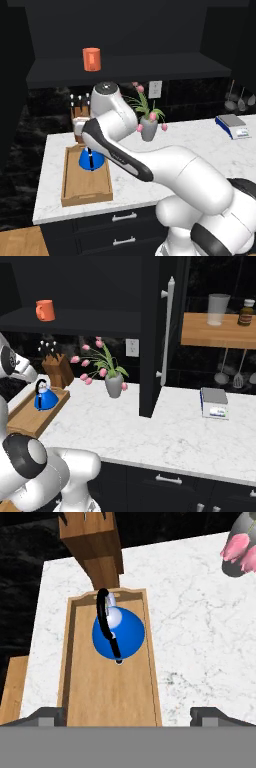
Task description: Pick the kettle from the counter and place it on the tray. Then pick the mug from the cabinet and place it on the tray. Then close the cabinet doors.
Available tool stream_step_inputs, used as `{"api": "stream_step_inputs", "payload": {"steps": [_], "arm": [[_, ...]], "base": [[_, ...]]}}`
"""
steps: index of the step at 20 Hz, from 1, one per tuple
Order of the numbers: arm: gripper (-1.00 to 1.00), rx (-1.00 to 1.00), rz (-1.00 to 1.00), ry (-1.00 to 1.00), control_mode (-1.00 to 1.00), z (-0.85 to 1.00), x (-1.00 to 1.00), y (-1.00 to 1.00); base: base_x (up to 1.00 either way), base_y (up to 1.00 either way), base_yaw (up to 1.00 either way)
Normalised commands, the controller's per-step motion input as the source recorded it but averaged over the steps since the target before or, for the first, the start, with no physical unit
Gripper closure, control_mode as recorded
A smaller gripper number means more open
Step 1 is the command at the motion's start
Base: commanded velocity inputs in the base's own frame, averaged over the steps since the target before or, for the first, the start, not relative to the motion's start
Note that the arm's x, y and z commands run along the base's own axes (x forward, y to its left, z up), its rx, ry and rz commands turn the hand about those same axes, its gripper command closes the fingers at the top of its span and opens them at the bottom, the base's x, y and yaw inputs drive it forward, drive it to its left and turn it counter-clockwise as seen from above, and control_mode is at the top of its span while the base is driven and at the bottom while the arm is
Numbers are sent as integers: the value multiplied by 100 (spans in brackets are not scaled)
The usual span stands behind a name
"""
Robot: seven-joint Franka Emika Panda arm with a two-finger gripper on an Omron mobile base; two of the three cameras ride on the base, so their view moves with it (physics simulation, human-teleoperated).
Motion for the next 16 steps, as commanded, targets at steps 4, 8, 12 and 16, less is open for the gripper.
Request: {"api": "stream_step_inputs", "payload": {"steps": [4, 8, 12, 16], "arm": [[-100, 0, -1, 0, -100, 0, -2, -4], [-100, -1, 0, -4, -100, 37, 0, -9], [-100, -13, 0, -20, -100, 99, 13, -18], [-100, -24, -3, -16, -100, 100, 28, -2]], "base": [[0, 0, 0], [0, 0, 0], [0, 0, 0], [0, 0, 0]]}}
